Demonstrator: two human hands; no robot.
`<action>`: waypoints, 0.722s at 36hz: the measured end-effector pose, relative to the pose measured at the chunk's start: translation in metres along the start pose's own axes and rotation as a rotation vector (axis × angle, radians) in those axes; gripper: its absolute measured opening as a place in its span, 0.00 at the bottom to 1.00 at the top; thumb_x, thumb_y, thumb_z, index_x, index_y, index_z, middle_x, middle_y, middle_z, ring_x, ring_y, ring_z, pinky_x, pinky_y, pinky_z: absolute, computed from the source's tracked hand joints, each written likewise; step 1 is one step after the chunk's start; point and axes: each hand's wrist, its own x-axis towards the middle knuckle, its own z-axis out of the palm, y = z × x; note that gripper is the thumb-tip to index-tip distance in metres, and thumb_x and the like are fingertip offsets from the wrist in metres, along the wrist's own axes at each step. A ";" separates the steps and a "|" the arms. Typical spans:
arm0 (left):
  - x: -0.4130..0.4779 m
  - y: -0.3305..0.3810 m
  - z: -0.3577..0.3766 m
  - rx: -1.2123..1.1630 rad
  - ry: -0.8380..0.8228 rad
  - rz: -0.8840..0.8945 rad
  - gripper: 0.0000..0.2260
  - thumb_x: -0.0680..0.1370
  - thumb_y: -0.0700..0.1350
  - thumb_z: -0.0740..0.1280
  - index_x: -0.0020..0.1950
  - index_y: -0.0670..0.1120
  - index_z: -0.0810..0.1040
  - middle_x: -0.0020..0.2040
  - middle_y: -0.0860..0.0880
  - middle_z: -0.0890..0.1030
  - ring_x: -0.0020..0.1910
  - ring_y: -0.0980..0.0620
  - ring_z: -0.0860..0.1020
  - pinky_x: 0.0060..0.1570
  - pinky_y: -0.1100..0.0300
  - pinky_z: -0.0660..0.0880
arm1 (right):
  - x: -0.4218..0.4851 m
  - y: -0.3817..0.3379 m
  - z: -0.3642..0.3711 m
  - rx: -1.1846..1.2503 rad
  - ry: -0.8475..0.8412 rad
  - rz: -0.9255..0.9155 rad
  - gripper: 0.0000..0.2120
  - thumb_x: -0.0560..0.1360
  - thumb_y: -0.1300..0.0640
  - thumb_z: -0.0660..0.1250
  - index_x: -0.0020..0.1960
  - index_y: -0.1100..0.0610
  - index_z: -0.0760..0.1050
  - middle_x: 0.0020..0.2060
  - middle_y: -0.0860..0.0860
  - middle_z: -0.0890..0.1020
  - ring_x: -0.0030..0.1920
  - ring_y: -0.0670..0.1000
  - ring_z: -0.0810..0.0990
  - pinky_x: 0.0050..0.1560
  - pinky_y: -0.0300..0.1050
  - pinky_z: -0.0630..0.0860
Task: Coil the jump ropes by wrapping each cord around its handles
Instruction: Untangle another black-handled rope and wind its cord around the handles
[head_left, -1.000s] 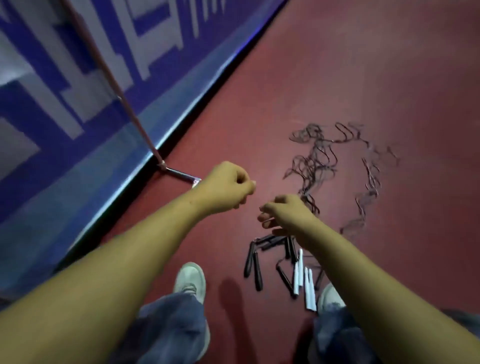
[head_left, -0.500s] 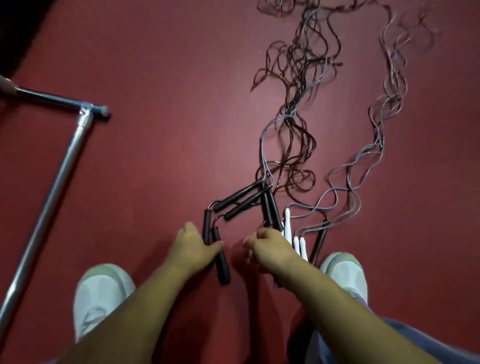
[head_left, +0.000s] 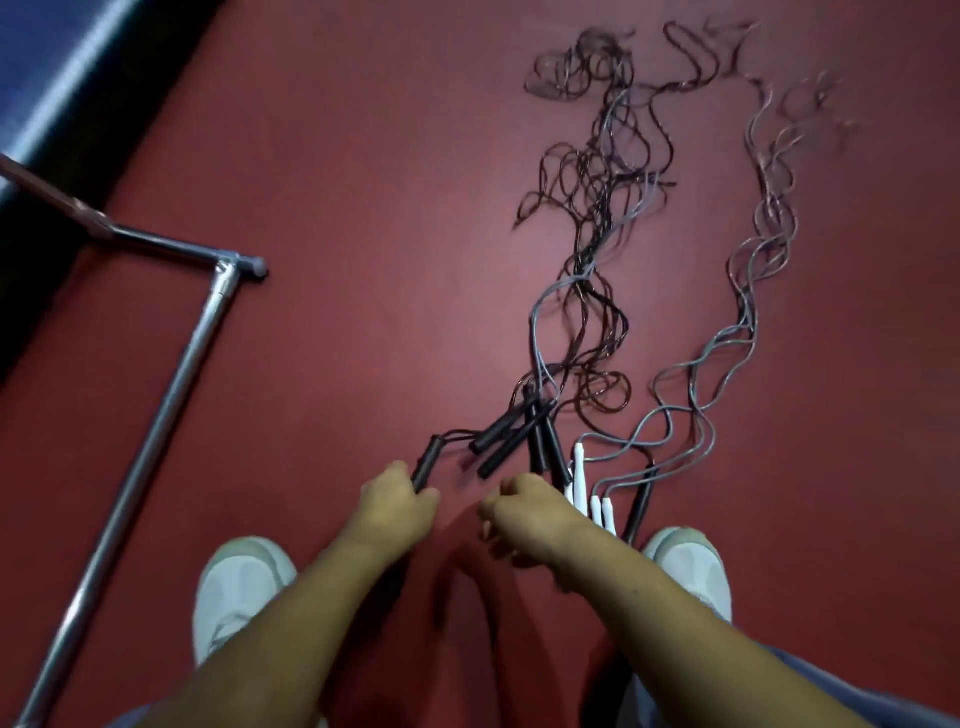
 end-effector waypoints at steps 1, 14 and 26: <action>-0.009 0.005 -0.017 -0.019 -0.011 0.035 0.07 0.79 0.46 0.66 0.48 0.45 0.70 0.51 0.38 0.81 0.53 0.37 0.80 0.47 0.53 0.73 | -0.013 -0.012 -0.003 -0.025 0.018 -0.054 0.07 0.76 0.58 0.63 0.39 0.55 0.74 0.38 0.56 0.81 0.37 0.56 0.81 0.33 0.40 0.71; -0.240 0.074 -0.193 -0.346 -0.097 0.513 0.06 0.76 0.35 0.67 0.45 0.46 0.79 0.33 0.44 0.78 0.30 0.49 0.76 0.36 0.52 0.74 | -0.224 -0.119 -0.045 -0.281 0.354 -0.754 0.42 0.66 0.55 0.73 0.74 0.34 0.57 0.63 0.48 0.58 0.59 0.61 0.77 0.55 0.60 0.81; -0.320 0.089 -0.180 -0.604 0.300 0.700 0.17 0.75 0.31 0.68 0.54 0.52 0.82 0.45 0.51 0.86 0.45 0.56 0.84 0.47 0.55 0.81 | -0.315 -0.132 -0.038 0.613 -0.238 -0.570 0.23 0.67 0.39 0.76 0.54 0.53 0.79 0.44 0.52 0.82 0.40 0.51 0.80 0.38 0.46 0.77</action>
